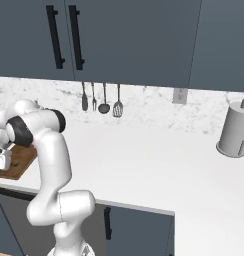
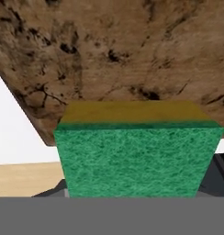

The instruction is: Pick up the sponge from the counter and clean the cutting board by briefly scrubbing or pressing down on the cutting board. Once finished, release the sponge.

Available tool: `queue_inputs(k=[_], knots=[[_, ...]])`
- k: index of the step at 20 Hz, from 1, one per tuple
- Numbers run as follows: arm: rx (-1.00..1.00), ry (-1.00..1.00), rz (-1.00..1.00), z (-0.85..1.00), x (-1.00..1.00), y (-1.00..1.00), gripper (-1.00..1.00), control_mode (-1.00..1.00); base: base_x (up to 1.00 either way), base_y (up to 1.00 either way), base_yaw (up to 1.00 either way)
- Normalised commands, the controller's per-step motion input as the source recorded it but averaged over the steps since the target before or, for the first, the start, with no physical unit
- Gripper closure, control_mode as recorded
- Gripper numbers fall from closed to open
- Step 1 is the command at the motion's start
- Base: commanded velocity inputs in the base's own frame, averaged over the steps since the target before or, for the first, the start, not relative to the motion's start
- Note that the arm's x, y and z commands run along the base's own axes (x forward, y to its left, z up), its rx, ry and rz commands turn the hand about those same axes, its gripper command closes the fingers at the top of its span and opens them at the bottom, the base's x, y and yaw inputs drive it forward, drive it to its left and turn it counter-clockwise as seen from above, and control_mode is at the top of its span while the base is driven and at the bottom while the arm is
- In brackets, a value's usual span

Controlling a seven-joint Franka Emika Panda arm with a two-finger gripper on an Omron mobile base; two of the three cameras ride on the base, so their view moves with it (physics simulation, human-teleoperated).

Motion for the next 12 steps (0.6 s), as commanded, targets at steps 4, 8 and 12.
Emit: queue_inputs(k=[4,8,12], knots=[[0.00,0.00,0.00,-0.14,0.26,-0.08,1.00,-1.00,0.00,0.00,0.00],[0.00,0.00,0.00,-0.13,0.39,-0.04,1.00,-1.00,0.00,0.00,0.00],[0.00,0.00,0.00,-0.20,0.36,-0.14,1.00,-1.00,0.00,0.00,0.00]])
